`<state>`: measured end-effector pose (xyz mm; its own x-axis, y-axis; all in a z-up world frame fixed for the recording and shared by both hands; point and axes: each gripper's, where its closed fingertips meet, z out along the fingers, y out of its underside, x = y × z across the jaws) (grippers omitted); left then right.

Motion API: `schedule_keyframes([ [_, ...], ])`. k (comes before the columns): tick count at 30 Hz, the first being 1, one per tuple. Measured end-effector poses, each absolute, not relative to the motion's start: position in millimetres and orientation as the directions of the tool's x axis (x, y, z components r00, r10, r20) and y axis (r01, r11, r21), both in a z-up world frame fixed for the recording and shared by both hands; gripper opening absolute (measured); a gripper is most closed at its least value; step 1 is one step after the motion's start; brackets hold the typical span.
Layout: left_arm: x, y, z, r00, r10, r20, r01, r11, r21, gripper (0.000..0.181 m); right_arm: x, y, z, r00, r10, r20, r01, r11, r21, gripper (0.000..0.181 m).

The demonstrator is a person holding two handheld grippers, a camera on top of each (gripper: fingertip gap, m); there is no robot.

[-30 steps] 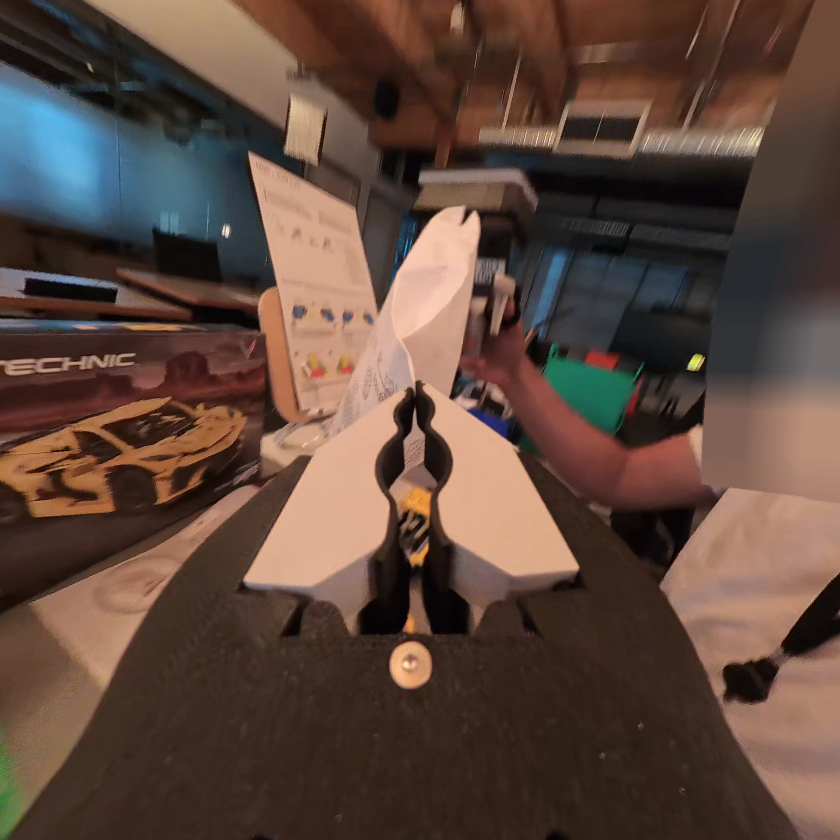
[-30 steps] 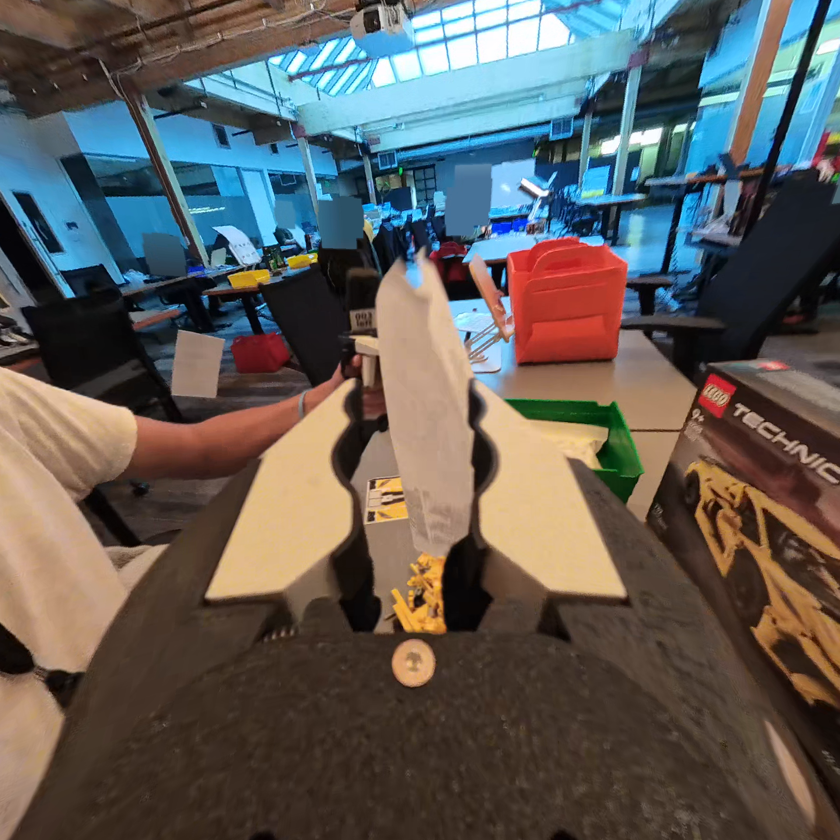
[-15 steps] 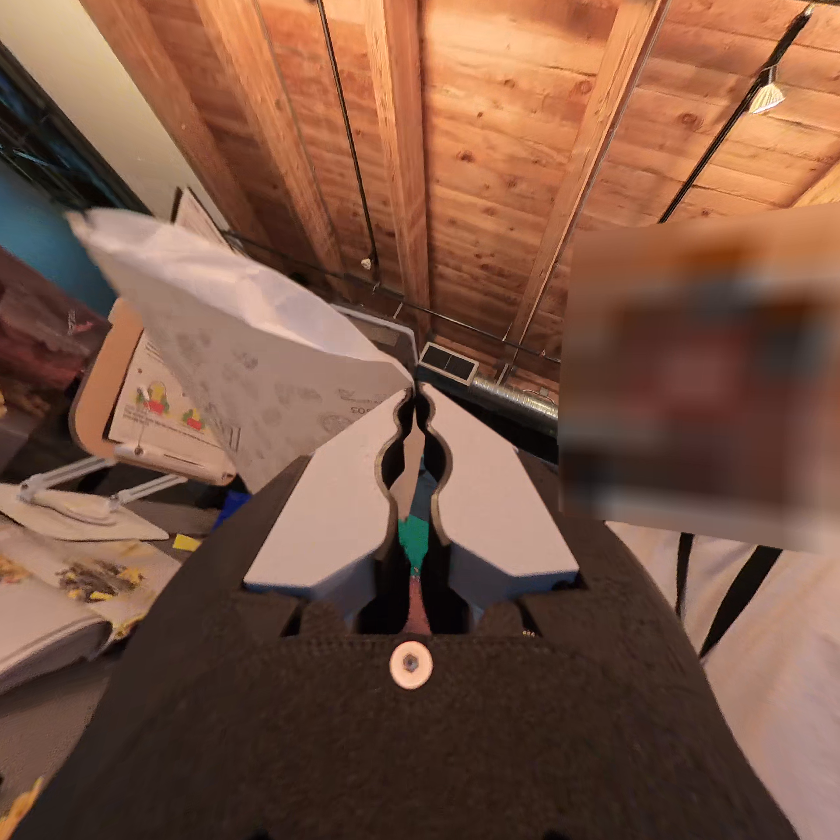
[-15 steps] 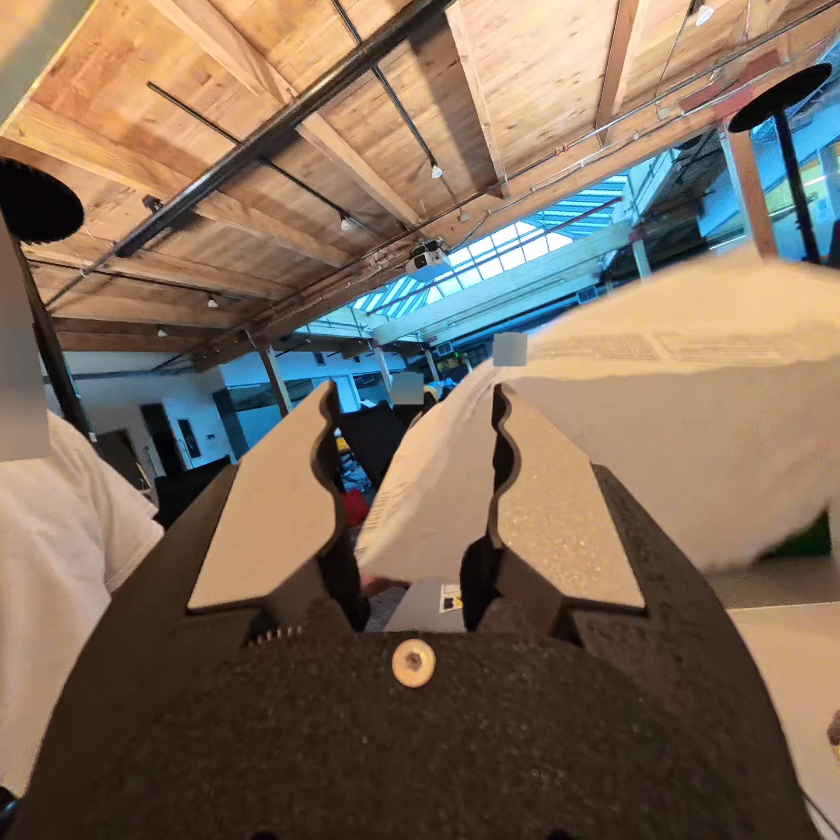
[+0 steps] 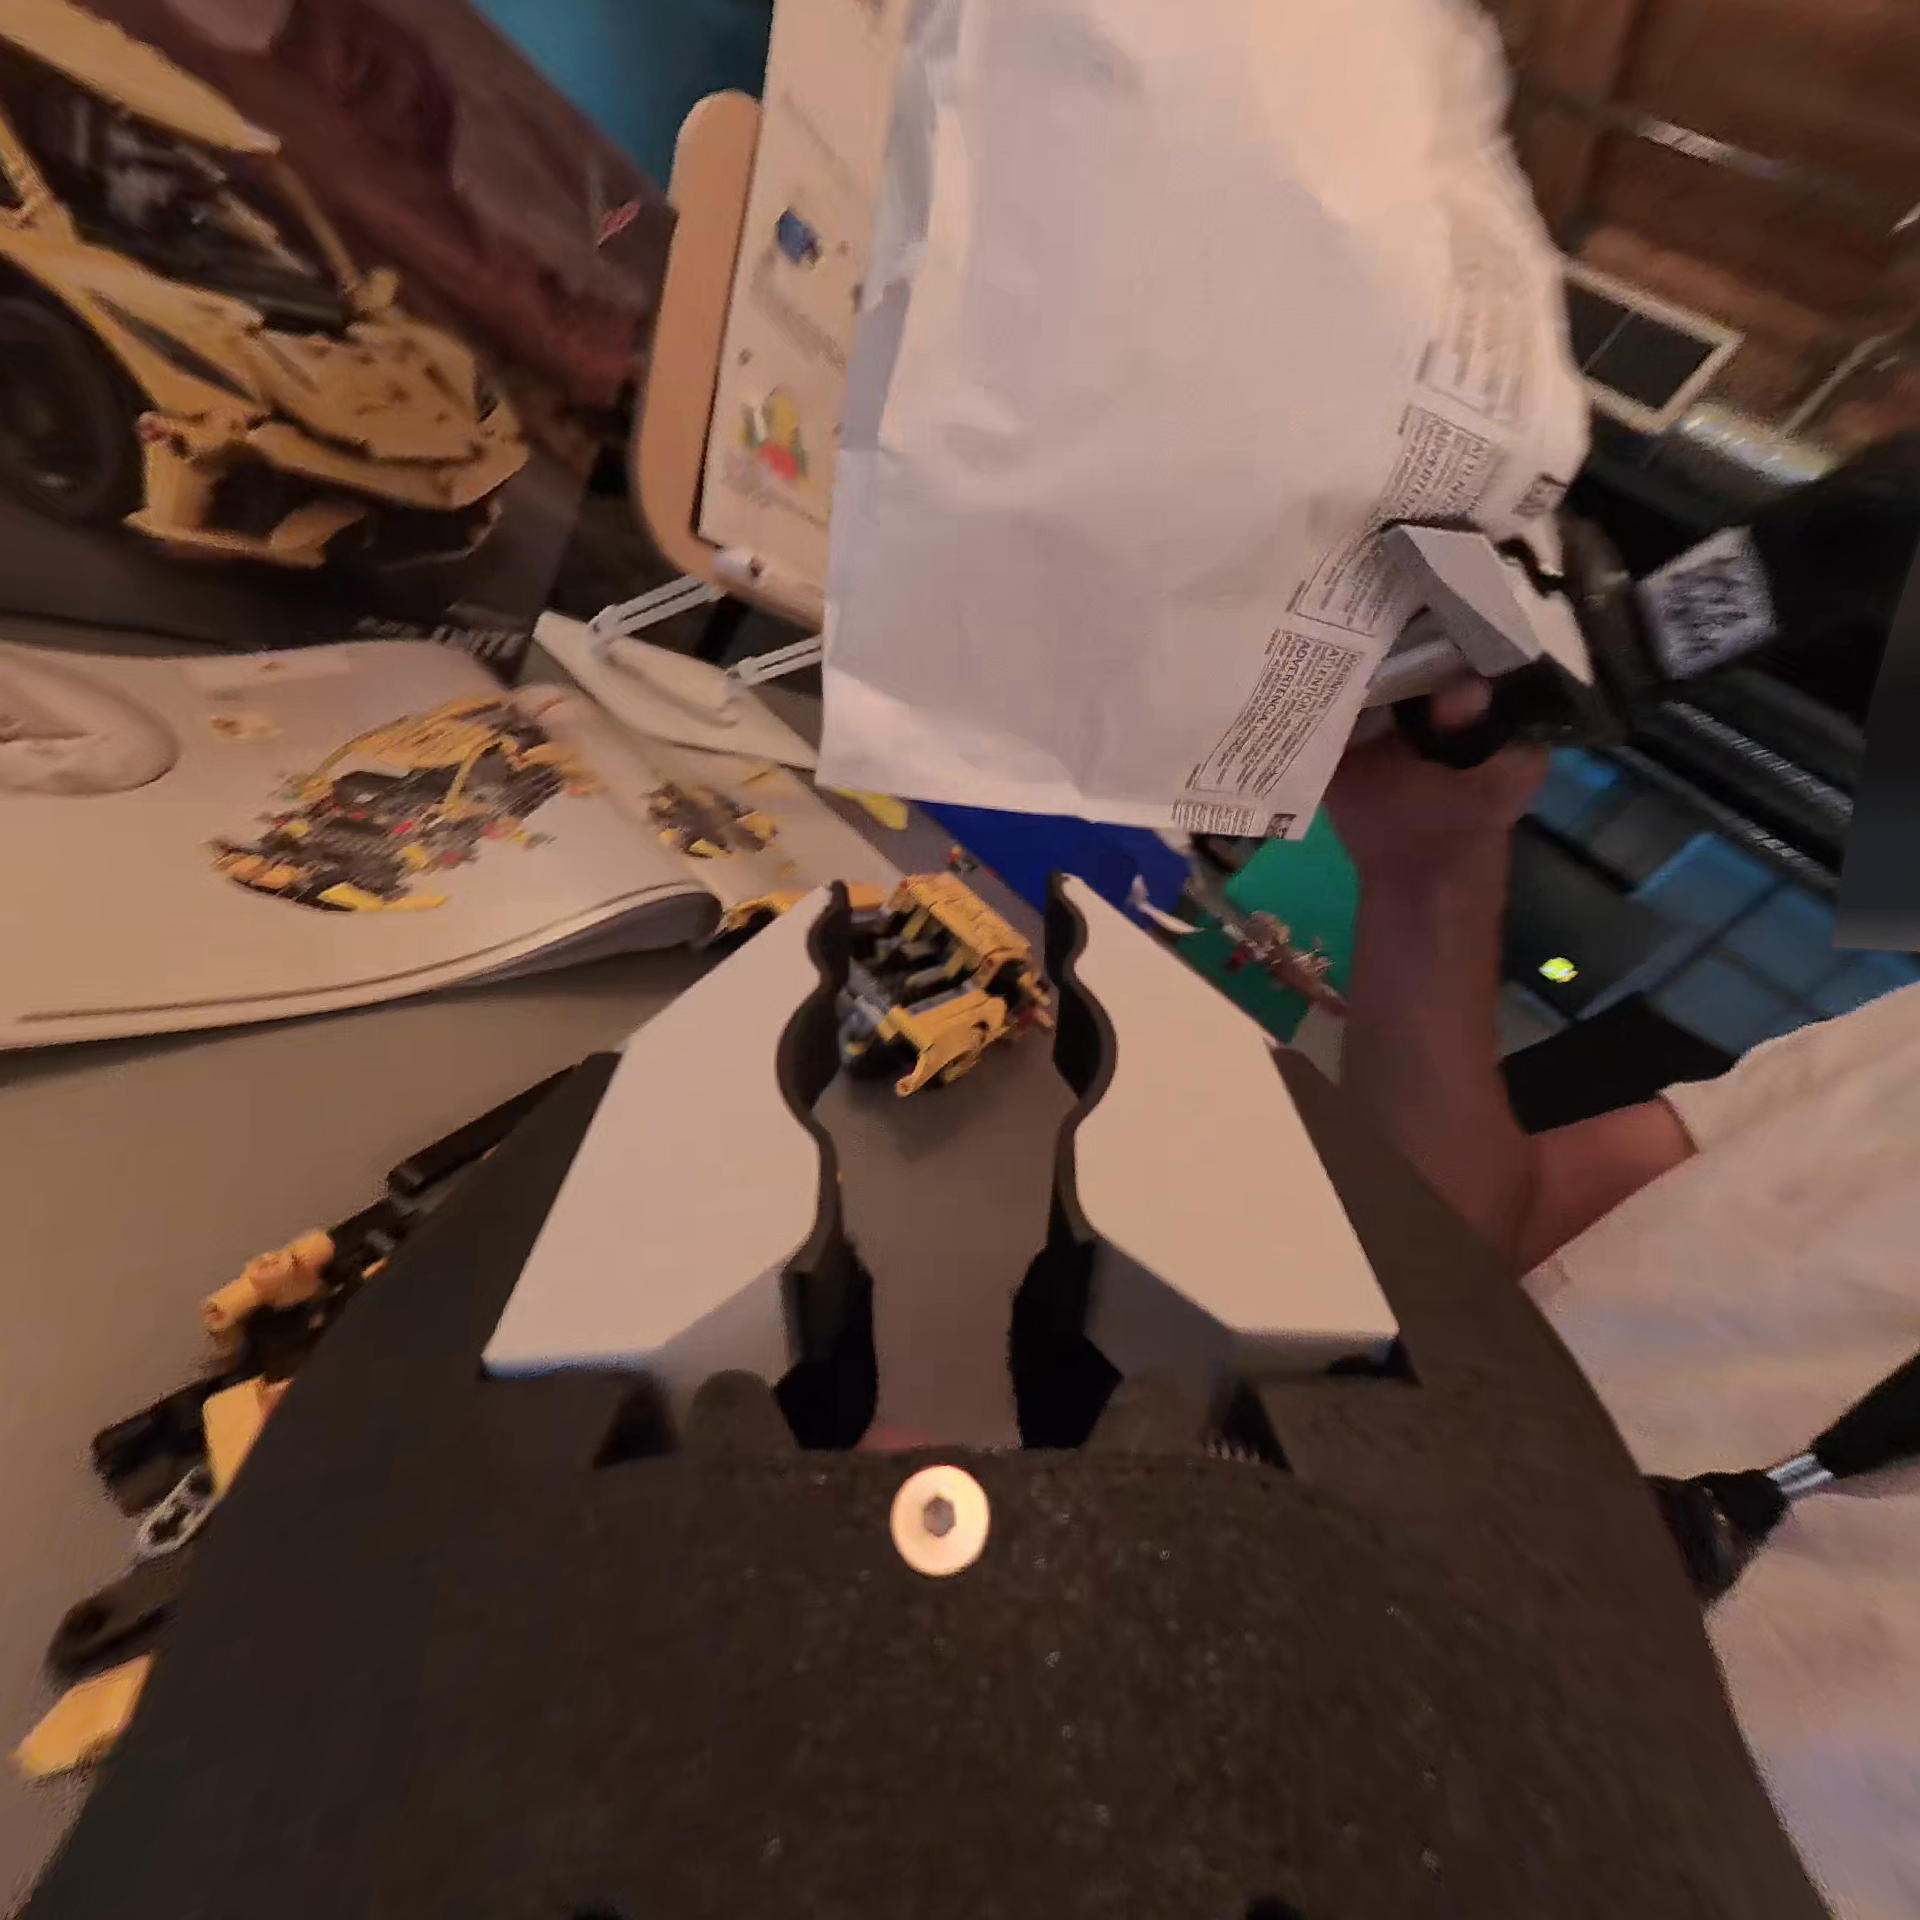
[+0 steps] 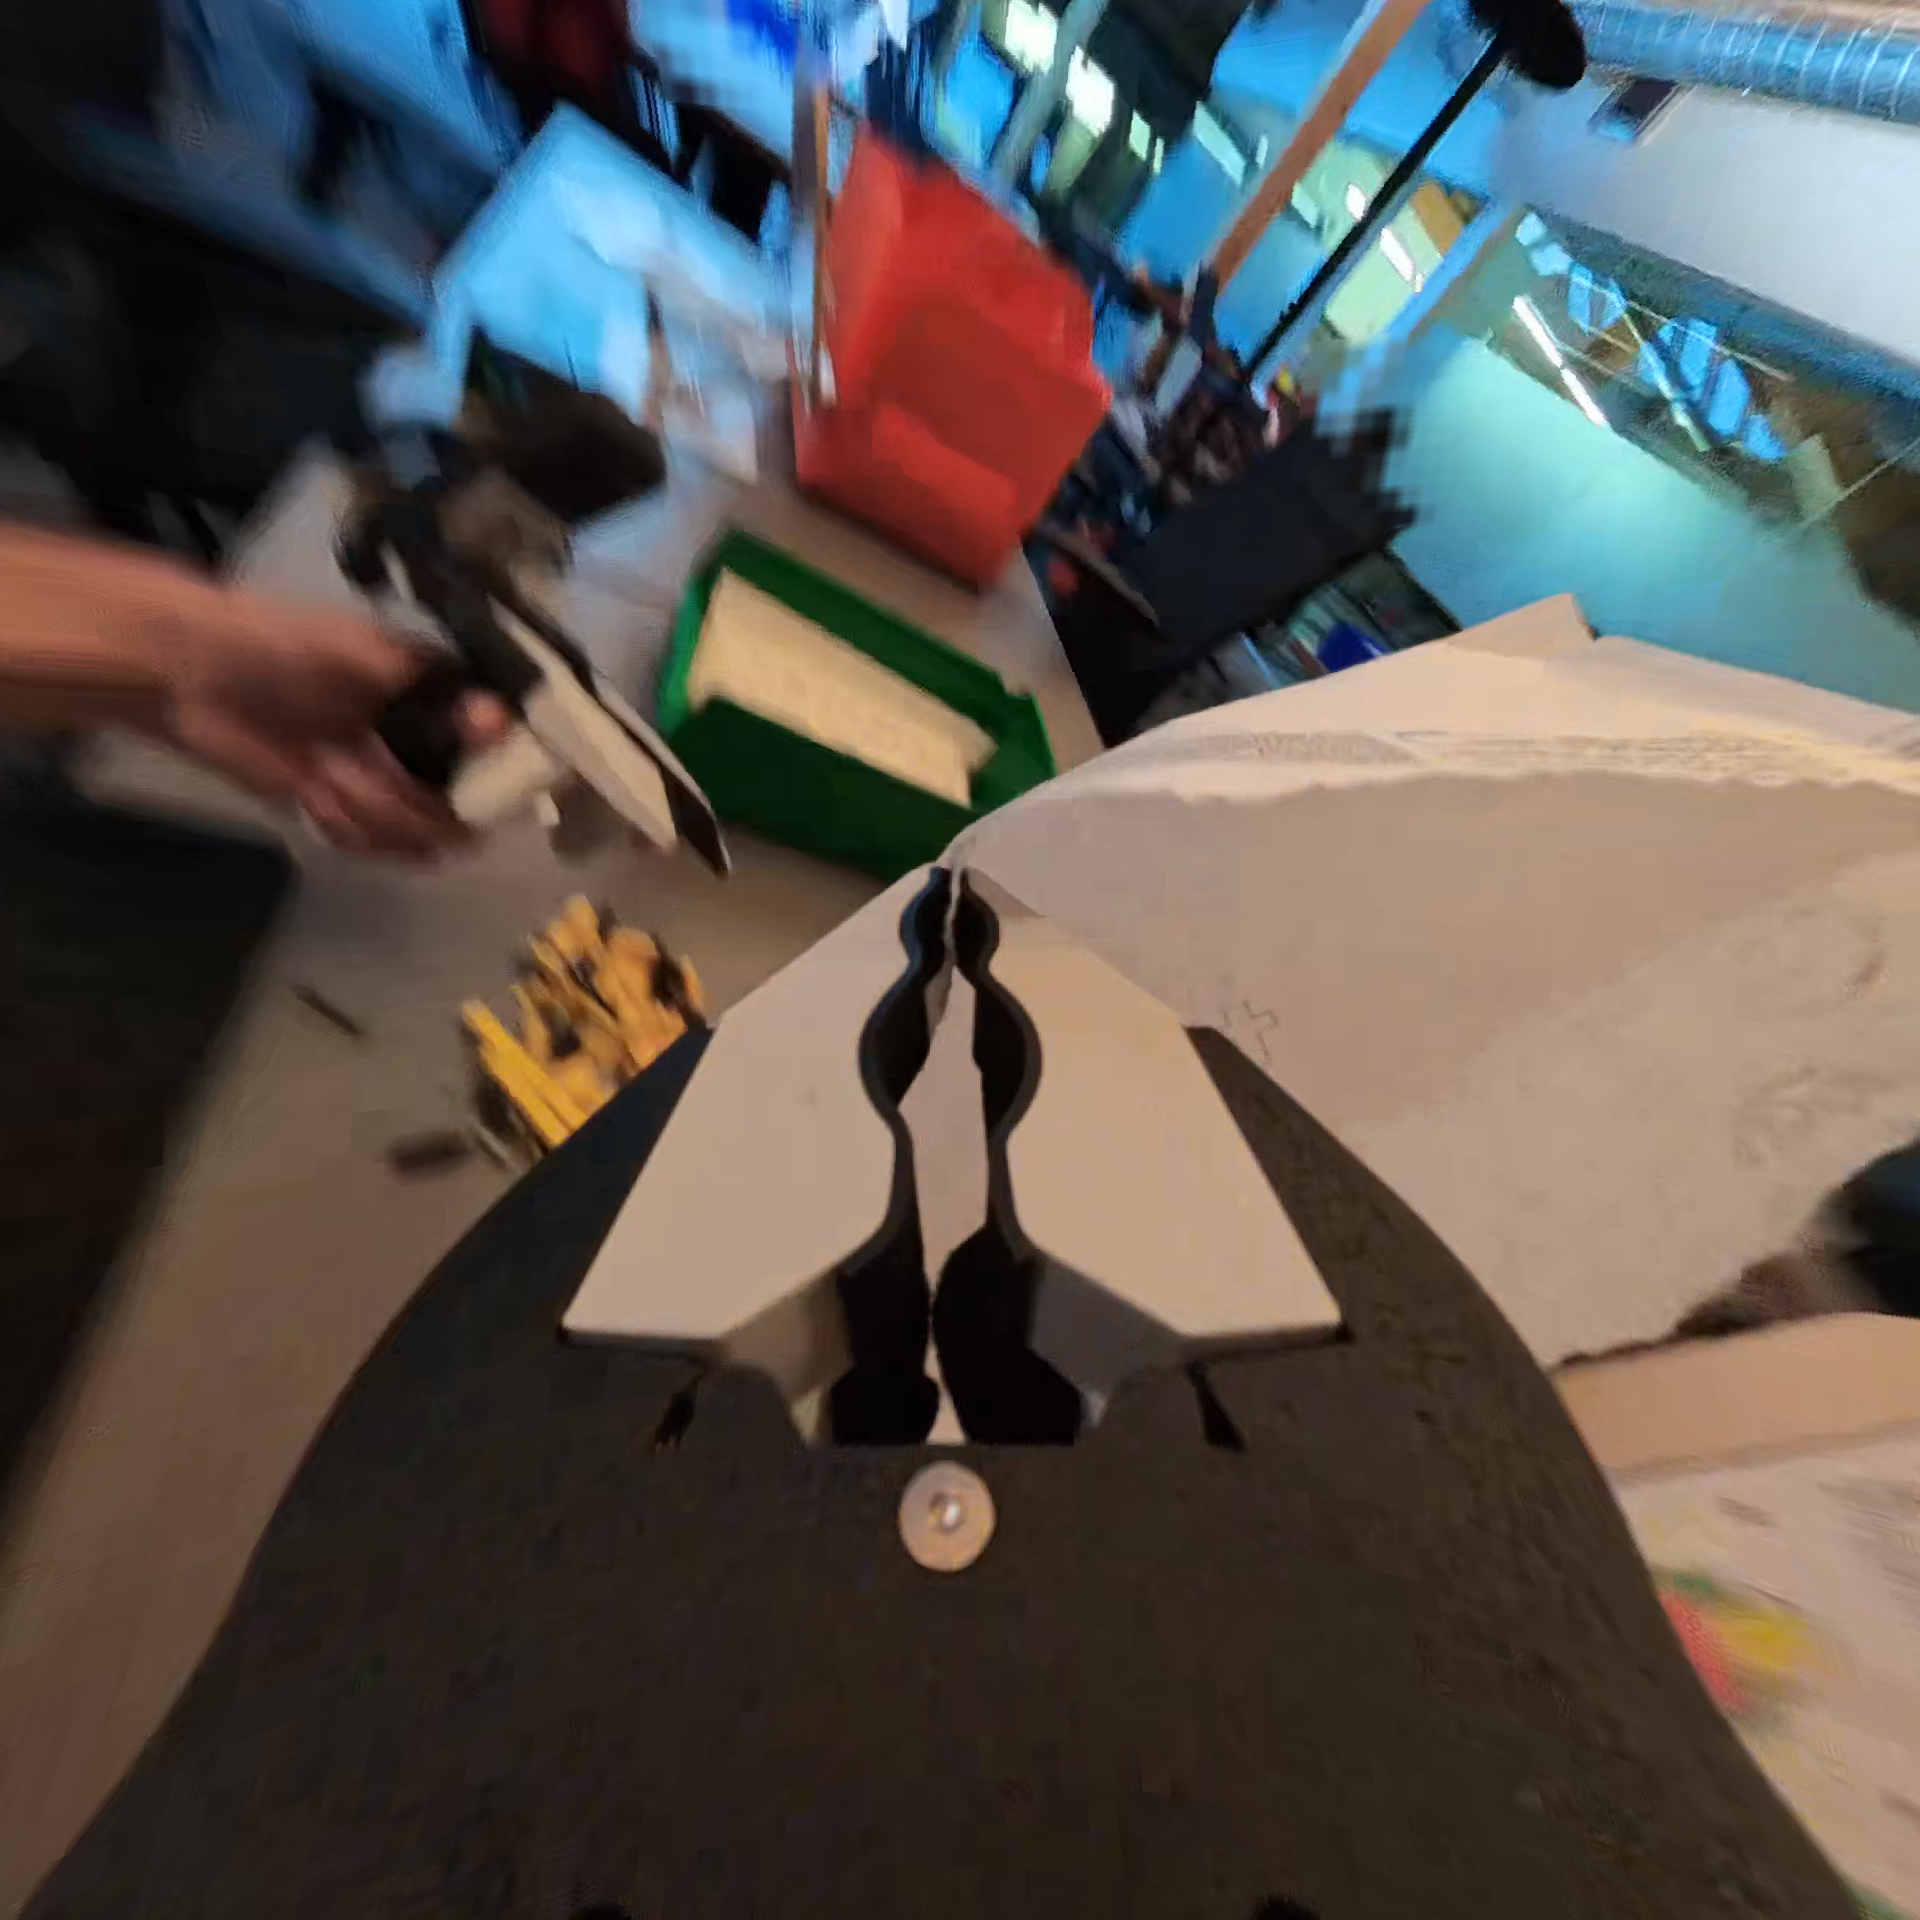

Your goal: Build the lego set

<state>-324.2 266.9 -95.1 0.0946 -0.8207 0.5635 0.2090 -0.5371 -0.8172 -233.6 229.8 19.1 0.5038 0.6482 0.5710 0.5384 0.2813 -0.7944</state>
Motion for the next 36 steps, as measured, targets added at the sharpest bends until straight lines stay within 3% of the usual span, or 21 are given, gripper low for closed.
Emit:
schedule_keyframes([
  [2, -323, 266, -102, 0.14, -0.816, 0.56, 0.181, -0.535, -0.825, 0.037, -230, 228, 3, 0.398, 0.54, 0.742, 0.747, 0.278, -0.603, 0.0],
  [4, -321, 262, -103, 0.139, -0.81, 0.57, 0.179, -0.546, -0.818, 0.037, -236, 221, -10, 0.315, 0.525, 0.791, 0.826, 0.258, -0.5, 0.0],
  [14, -309, 251, -95, 0.091, -0.774, 0.627, 0.233, -0.595, -0.769, 0.037, -247, 211, -35, 0.187, 0.496, 0.848, 0.927, 0.196, -0.32, 0.0],
  [23, -303, 247, -90, 0.084, -0.771, 0.631, 0.23, -0.601, -0.765, 0.037, -249, 210, -42, 0.112, 0.571, 0.813, 0.955, 0.165, -0.247, 0.0],
  [28, -302, 247, -91, 0.082, -0.765, 0.639, 0.236, -0.608, -0.758, 0.037, -243, 214, -47, 0.134, 0.608, 0.782, 0.952, 0.14, -0.272, 0.0],
  [30, -301, 246, -90, 0.08, -0.766, 0.638, 0.236, -0.607, -0.759, 0.037, -236, 213, -46, 0.172, 0.62, 0.765, 0.931, 0.151, -0.332, 0.0],
  [33, -299, 244, -88, 0.103, -0.787, 0.608, 0.225, -0.577, -0.785, 0.037, -183, 223, -33, 0.303, 0.592, 0.747, 0.899, 0.082, -0.43, 0.0],
  [36, -293, 242, -85, 0.11, -0.806, 0.581, 0.218, -0.551, -0.805, 0.037, -72, 229, -11, 0.38, 0.463, 0.801, 0.918, -0.079, -0.389, 0.0],
])
